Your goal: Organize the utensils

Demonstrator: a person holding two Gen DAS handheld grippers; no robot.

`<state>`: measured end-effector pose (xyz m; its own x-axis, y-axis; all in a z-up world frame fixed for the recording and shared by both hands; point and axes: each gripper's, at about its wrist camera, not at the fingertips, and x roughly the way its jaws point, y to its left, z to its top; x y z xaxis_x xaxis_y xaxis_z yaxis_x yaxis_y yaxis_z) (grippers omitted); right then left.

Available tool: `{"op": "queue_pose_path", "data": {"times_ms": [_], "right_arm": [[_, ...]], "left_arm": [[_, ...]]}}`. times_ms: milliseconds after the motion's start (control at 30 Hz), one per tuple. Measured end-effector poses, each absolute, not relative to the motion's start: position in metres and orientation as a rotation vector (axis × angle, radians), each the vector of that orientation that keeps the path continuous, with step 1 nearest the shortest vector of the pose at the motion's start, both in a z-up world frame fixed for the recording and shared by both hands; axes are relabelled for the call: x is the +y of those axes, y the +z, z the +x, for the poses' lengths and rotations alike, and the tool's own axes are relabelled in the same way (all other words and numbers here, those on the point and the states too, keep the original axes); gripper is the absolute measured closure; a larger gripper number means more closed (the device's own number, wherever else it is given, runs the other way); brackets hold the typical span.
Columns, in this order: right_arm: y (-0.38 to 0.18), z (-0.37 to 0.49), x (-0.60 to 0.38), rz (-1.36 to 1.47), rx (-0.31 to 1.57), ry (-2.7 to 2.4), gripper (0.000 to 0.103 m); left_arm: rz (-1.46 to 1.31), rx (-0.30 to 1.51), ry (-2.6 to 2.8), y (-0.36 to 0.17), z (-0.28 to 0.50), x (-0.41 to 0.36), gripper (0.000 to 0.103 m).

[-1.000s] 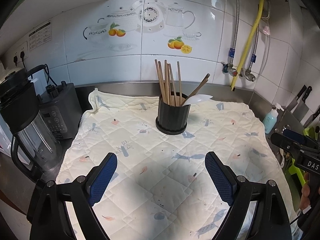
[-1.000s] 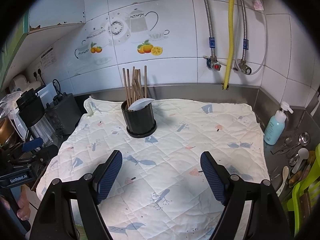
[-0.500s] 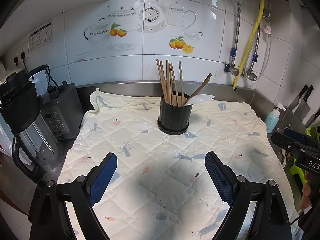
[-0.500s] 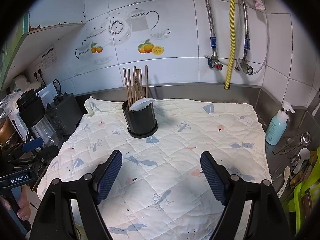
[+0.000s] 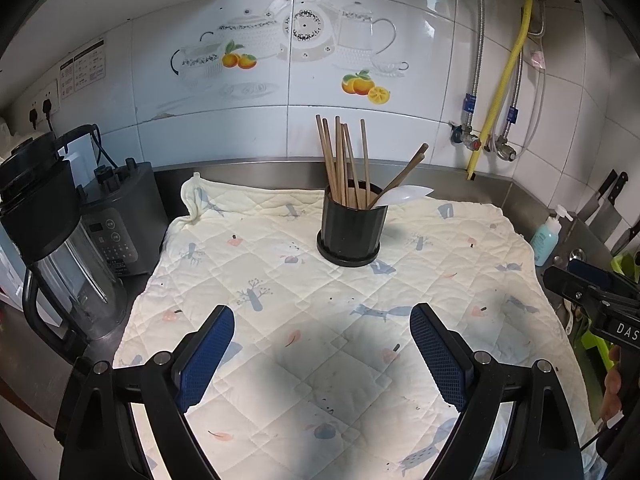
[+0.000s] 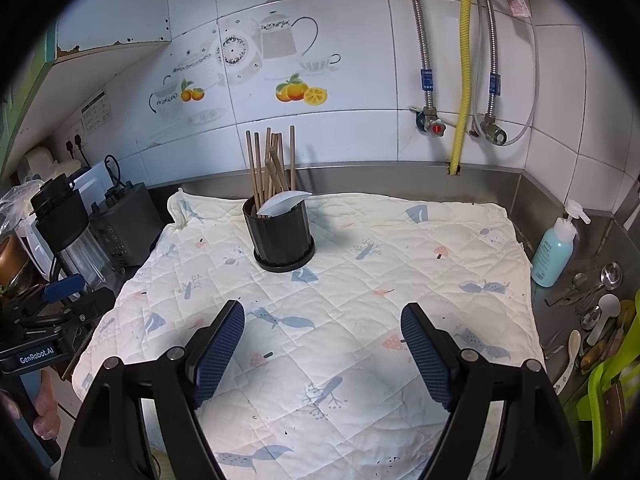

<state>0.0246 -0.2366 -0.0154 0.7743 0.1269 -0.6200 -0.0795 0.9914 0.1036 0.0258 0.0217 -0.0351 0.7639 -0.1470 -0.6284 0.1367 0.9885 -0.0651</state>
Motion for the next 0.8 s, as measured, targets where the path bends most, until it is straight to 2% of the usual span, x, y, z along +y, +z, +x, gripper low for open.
{"op": "queue_pose_path", "data": {"times_ms": [800], "right_arm": [[-0.019,0.026,-0.229,0.071,0.684,0.126,0.015]], "left_arm": [[-0.017,0.670,-0.126,-0.035,0.028,0.032,0.007]]}}
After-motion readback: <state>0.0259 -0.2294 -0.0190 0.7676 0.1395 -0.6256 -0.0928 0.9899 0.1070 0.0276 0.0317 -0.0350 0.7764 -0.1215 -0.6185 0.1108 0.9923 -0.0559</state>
